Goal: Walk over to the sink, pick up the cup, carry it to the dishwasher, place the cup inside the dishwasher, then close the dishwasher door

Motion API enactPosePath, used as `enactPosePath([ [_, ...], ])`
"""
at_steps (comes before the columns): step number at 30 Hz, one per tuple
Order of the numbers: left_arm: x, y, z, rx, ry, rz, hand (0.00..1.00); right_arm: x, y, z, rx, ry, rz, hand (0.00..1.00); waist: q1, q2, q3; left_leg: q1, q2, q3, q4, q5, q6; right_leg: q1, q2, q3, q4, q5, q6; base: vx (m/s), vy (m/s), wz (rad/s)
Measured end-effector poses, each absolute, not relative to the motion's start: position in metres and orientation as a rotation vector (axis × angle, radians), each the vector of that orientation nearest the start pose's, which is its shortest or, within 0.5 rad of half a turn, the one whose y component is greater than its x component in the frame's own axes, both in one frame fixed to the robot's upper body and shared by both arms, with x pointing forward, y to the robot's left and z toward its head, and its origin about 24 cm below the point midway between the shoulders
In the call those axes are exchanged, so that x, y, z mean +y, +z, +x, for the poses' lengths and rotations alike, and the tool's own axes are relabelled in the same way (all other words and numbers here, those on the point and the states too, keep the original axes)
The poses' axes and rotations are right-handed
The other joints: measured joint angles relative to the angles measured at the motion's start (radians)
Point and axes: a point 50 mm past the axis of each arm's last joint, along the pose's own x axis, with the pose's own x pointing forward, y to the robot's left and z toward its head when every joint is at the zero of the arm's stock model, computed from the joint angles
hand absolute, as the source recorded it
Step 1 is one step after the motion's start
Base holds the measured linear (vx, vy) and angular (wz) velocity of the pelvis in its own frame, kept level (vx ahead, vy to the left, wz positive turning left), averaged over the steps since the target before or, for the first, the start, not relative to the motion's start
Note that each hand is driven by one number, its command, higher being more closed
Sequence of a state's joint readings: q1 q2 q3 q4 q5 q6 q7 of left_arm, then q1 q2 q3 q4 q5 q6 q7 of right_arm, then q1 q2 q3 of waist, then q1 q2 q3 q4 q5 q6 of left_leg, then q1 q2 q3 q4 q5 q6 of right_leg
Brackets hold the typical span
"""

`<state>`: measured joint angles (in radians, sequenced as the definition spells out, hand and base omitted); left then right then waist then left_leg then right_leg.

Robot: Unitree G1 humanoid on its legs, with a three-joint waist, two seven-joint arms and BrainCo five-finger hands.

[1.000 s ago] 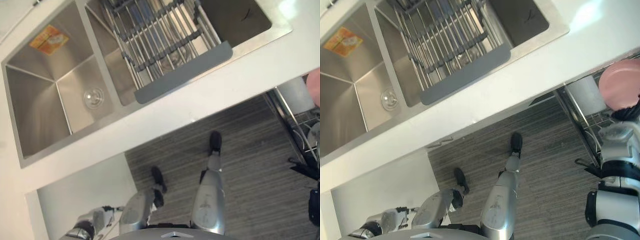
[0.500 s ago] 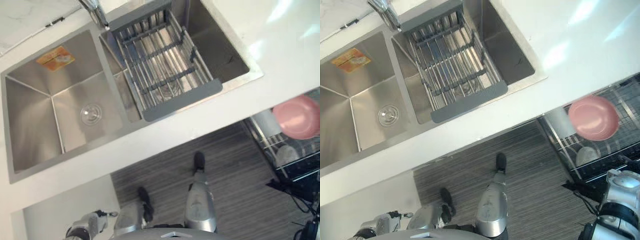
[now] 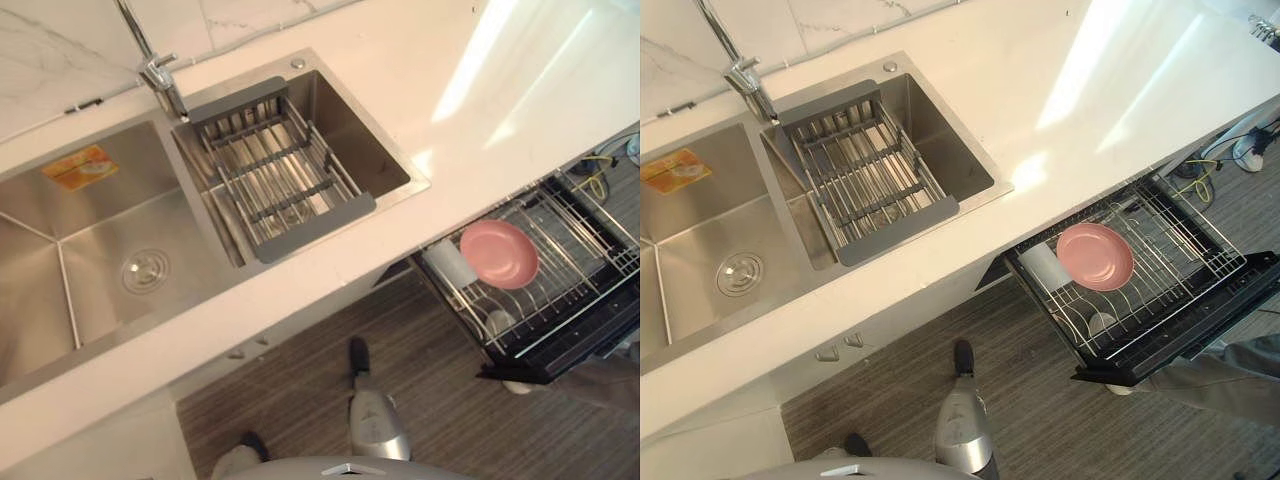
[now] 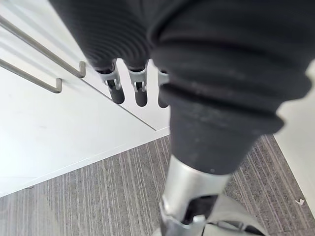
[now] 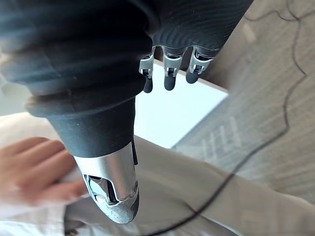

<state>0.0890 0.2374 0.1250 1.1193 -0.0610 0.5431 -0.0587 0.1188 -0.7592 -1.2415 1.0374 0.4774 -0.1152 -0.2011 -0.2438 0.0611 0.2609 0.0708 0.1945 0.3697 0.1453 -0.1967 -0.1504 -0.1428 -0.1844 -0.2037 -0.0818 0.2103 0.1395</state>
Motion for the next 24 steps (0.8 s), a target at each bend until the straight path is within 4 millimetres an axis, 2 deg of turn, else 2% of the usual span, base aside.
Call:
enactPosePath([
  [1,0.246,-0.162,0.022,1.723,0.286,-0.064,0.00,-0.501,0.041,-0.001,0.113,-1.673,0.252,0.00,0.002,0.005,-0.003,0.000,0.000,0.002,0.005,-0.003,0.000,0.000,-0.001,0.001,0.000,0.001,0.000,-0.04,0.003,-0.10],
  [3,0.243,-0.163,0.007,1.757,0.339,-0.170,0.00,-0.489,0.021,0.018,0.128,-1.618,0.319,0.00,0.011,0.027,-0.010,0.000,0.000,0.008,0.009,-0.005,0.002,-0.004,-0.001,0.004,0.000,0.015,-0.001,-0.02,-0.015,-0.08],
  [5,0.241,-0.164,0.004,1.737,0.364,-0.202,0.00,-0.482,0.011,0.033,0.141,-1.581,0.356,0.00,0.019,0.038,-0.005,-0.004,-0.001,0.009,0.009,-0.002,0.003,-0.010,-0.001,0.005,0.000,0.020,-0.007,0.00,0.000,0.00],
  [7,0.235,-0.167,0.008,1.679,0.345,-0.206,0.00,-0.472,0.003,0.055,0.109,-1.531,0.420,0.00,0.042,0.057,-0.002,-0.023,-0.003,0.009,0.008,0.009,-0.002,-0.030,-0.003,0.007,0.000,0.028,-0.015,-0.02,-0.040,-0.01],
  [10,0.219,-0.171,0.016,1.632,0.298,-0.241,0.00,-0.463,0.005,0.080,0.023,-1.468,0.451,0.00,0.058,0.087,0.016,-0.024,-0.006,0.001,0.011,0.018,-0.009,-0.029,-0.007,0.004,0.000,0.023,-0.009,-0.01,-0.032,0.04],
  [15,0.209,-0.173,0.018,1.624,0.266,-0.261,0.00,-0.456,0.008,0.105,-0.014,-1.402,0.465,0.00,0.073,0.121,0.044,-0.041,-0.021,-0.019,0.011,0.030,0.000,-0.028,-0.028,-0.020,0.000,0.016,-0.001,-0.02,-0.007,0.16],
  [19,0.210,-0.173,0.018,1.625,0.278,-0.247,0.00,-0.452,0.014,0.121,-0.038,-1.349,0.453,0.00,0.082,0.129,0.056,-0.055,-0.034,-0.031,0.011,0.039,0.008,-0.028,-0.045,-0.036,0.000,0.014,0.003,-0.02,-0.004,0.17],
  [24,0.211,-0.173,0.019,1.614,0.277,-0.216,0.00,-0.454,0.026,0.131,-0.130,-1.315,0.490,0.00,0.081,0.136,0.090,-0.070,-0.046,-0.044,0.015,0.042,0.012,-0.029,-0.063,-0.055,0.000,0.013,0.004,-0.02,-0.003,0.08],
])
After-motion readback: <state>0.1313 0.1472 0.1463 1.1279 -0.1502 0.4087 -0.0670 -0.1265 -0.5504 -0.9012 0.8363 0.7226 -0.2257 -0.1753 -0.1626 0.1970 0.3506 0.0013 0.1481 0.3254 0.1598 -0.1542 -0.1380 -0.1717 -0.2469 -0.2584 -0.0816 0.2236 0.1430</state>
